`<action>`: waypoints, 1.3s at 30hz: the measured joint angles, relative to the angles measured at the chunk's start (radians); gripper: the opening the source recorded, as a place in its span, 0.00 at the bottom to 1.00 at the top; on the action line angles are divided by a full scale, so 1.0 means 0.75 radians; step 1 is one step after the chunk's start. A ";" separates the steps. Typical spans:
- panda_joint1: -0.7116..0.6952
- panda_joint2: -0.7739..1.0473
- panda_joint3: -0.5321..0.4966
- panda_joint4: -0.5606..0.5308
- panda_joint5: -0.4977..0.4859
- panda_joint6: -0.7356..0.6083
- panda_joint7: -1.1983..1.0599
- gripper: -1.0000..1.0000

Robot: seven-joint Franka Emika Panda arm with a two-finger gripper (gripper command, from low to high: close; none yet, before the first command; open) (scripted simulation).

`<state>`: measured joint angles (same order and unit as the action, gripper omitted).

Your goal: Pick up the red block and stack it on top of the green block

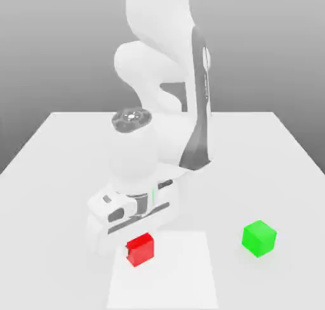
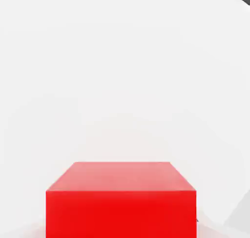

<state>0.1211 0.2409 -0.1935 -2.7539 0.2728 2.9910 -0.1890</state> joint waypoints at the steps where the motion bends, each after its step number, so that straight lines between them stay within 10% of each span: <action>1: 0.025 -0.019 -0.032 -0.001 -0.030 -0.011 0.022 0.00; 13: 0.149 -0.239 -0.236 -0.018 -0.364 -0.158 0.261 0.00; 25: 0.134 -0.329 -0.236 -0.056 -0.379 -0.262 0.275 0.00; 34: -0.010 -0.335 0.028 -0.049 -0.309 -0.327 -0.165 0.00; 39: 0.240 -0.352 0.179 -0.033 -0.292 -0.367 -0.446 0.00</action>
<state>0.3008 -0.0230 -0.0595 -2.7790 0.0539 2.7161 -0.5233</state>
